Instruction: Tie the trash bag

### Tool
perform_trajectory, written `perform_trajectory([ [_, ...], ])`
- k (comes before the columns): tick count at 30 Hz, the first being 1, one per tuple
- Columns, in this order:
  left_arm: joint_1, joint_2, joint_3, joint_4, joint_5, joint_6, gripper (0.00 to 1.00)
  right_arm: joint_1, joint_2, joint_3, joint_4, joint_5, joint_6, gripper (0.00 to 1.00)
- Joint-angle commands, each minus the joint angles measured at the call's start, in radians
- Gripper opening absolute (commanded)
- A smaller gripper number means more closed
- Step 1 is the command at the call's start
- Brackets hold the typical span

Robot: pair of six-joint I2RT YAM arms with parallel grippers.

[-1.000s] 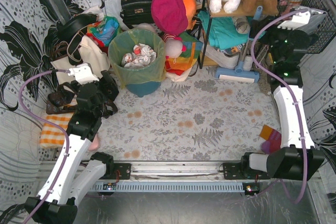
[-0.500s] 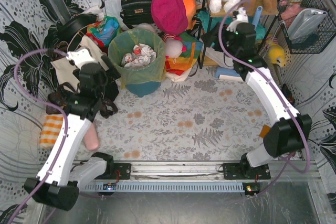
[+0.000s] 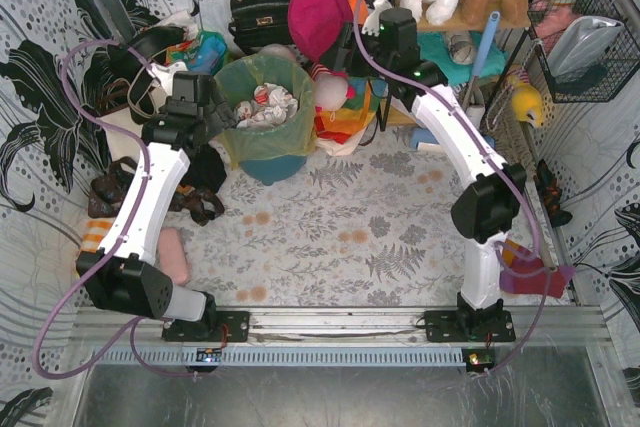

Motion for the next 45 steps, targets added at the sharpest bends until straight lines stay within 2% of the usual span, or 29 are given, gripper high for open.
perform_trajectory([
  [1,0.044,0.015,0.046,0.02,0.05,-0.001,0.82,0.032,0.102,0.166,-0.12,-0.058,-0.006,0.59],
  [6,0.059,0.065,0.099,0.031,0.04,0.001,0.81,0.065,0.23,0.363,-0.236,-0.019,-0.007,0.51],
  [9,0.066,0.094,0.139,0.033,0.034,0.01,0.75,0.076,0.282,0.423,-0.273,-0.01,-0.014,0.49],
  [13,0.069,0.125,0.169,0.025,0.028,0.02,0.57,0.081,0.302,0.41,-0.271,0.0,-0.014,0.48],
  [23,0.072,0.139,0.159,0.034,0.018,0.022,0.59,0.098,0.326,0.411,-0.254,-0.015,-0.009,0.42],
  [27,0.073,0.153,0.161,0.033,0.025,0.029,0.48,0.103,0.339,0.414,-0.244,-0.015,0.002,0.37],
  [33,0.073,0.162,0.152,0.035,0.026,0.031,0.46,0.107,0.351,0.42,-0.24,-0.025,0.009,0.3],
  [34,0.074,0.162,0.15,0.037,0.028,0.03,0.44,0.107,0.35,0.419,-0.241,-0.024,0.008,0.29],
  [38,0.075,0.161,0.148,0.036,0.039,0.03,0.24,0.107,0.346,0.417,-0.245,-0.018,0.007,0.2],
  [44,0.075,0.156,0.166,0.017,0.052,0.044,0.04,0.11,0.329,0.416,-0.247,-0.001,0.013,0.0],
  [45,0.075,0.154,0.171,0.011,0.057,0.051,0.0,0.111,0.323,0.417,-0.253,0.009,0.012,0.0],
])
